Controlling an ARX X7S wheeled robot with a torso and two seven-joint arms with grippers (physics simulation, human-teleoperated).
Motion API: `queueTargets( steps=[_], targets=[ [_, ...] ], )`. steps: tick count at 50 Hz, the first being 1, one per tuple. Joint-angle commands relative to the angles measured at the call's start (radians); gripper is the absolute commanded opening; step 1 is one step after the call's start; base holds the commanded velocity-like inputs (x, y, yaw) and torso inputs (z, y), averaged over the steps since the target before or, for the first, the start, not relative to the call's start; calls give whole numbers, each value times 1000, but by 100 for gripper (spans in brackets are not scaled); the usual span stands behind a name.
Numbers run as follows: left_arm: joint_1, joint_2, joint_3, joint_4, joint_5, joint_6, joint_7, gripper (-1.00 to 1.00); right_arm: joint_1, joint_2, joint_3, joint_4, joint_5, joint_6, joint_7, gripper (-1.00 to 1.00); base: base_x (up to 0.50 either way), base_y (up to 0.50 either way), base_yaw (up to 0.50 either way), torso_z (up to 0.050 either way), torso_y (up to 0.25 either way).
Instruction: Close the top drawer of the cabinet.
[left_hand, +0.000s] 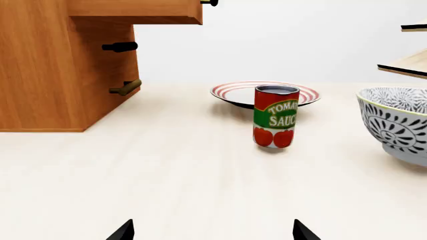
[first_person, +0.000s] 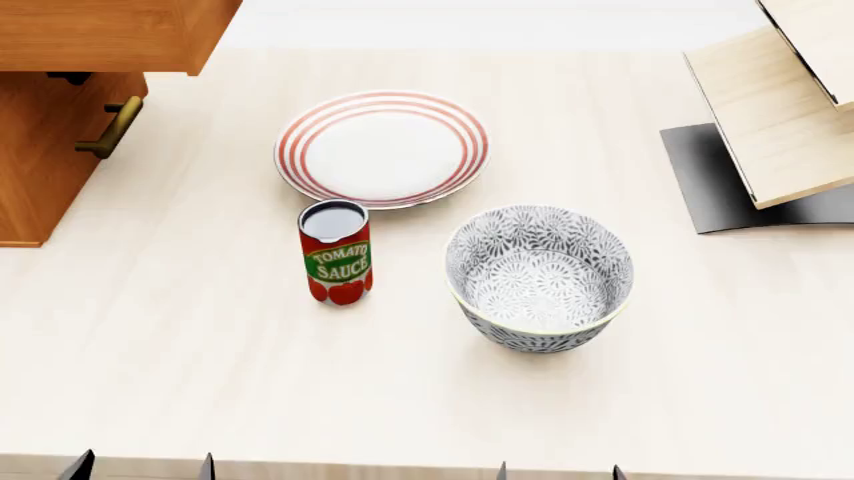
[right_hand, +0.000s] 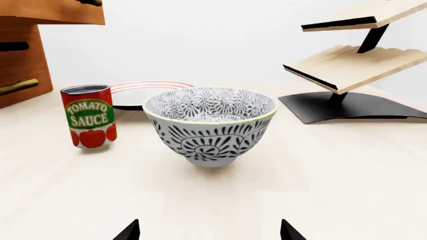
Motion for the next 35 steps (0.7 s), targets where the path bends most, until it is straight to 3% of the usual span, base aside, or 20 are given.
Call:
queueTargets(
  steps=[1, 7, 10, 11, 13, 15, 17, 21, 23, 24, 26, 28, 31, 33, 35],
  targets=[
    [-5, -13, 15, -19, -14, 15, -15, 100, 0, 9, -13, 0, 9, 0, 13, 100, 0, 0, 0, 0, 0],
    [-1, -33, 47, -12, -24, 10, -44, 100, 3, 28, -34, -4, 40, 22, 62, 100, 0, 0, 0, 0, 0],
    [72, -18, 114, 75, 16, 2, -100, 100, 19, 41, -47, 21, 46, 4, 62, 100, 0, 0, 0, 0, 0],
    [83, -23, 124, 94, 27, -1, -113, 100, -14, 46, -57, -61, 38, 50, 70, 100, 0, 0, 0, 0, 0],
    [92, -31, 131, 116, 16, -14, -119, 100, -217, 32, -116, -361, -5, 350, 123, 100, 0, 0, 0, 0, 0],
    [107, -39, 138, 148, 18, -24, -128, 100, -234, 33, -141, -656, -17, 431, 141, 100, 0, 0, 0, 0, 0],
    [113, -40, 131, 214, 26, -87, -155, 100, -219, 30, -136, -669, -17, 441, 169, 100, 0, 0, 0, 0, 0],
    [5, -59, 152, 636, -9, -608, -133, 100, -41, 22, -141, -970, -6, 893, 222, 100, 0, 0, 0, 0, 0],
    [-109, -40, 143, 779, -42, -875, -122, 100, 123, 29, -76, -1047, 173, 1147, 307, 100, 0, 0, 0, 0, 0],
    [-236, -24, 139, 898, -66, -1025, -118, 100, 273, 176, -37, -1047, 323, 1287, 457, 100, 0, 0, 0, 0, 0],
    [-373, -5, 125, 979, -110, -1268, -131, 100, 549, 240, 120, -1020, 623, 1434, 757, 100, 0, 0, 0, 0, 0],
    [-524, -1, 96, 1042, -207, -1426, -188, 100, 783, 331, 44, -901, 923, 1371, 1057, 100, 0, 0, 0, 0, 0],
    [-659, -2, -1, 1046, -427, -1537, -319, 100, 934, 503, -163, -852, 1373, 1142, 1507, 100, 0, 0, 0, 0, 0],
    [-709, -6, -21, 1038, -490, -1567, -363, 100, 1030, 619, -326, -841, 1673, 973, 1570, 100, 0, 0, 0, 0, 0],
    [-736, -15, -34, 1020, -525, -1568, -390, 100, 1103, 685, -454, -828, 1692, 854, 1570, 100, 0, 0, 0, 0, 0]
  ],
)
